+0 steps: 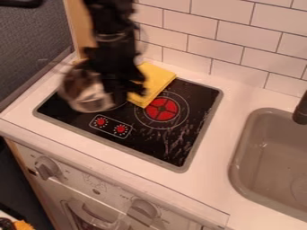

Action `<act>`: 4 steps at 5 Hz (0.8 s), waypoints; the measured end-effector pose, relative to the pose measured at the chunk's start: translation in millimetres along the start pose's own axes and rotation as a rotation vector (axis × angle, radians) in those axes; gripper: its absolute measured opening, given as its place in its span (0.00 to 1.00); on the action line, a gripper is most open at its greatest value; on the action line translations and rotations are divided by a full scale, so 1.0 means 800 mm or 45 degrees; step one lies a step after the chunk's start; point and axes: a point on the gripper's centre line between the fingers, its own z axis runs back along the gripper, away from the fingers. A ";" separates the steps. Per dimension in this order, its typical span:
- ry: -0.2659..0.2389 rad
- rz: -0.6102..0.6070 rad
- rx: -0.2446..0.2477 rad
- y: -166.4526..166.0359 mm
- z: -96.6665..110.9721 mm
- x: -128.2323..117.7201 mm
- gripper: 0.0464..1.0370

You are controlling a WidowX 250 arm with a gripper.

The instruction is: Moved the pan to the top right of stove

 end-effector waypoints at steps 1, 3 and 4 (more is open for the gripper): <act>0.008 -0.232 -0.040 -0.053 -0.022 0.050 0.03; 0.096 -0.423 -0.078 -0.109 -0.068 0.106 0.03; 0.158 -0.444 -0.082 -0.111 -0.086 0.108 0.06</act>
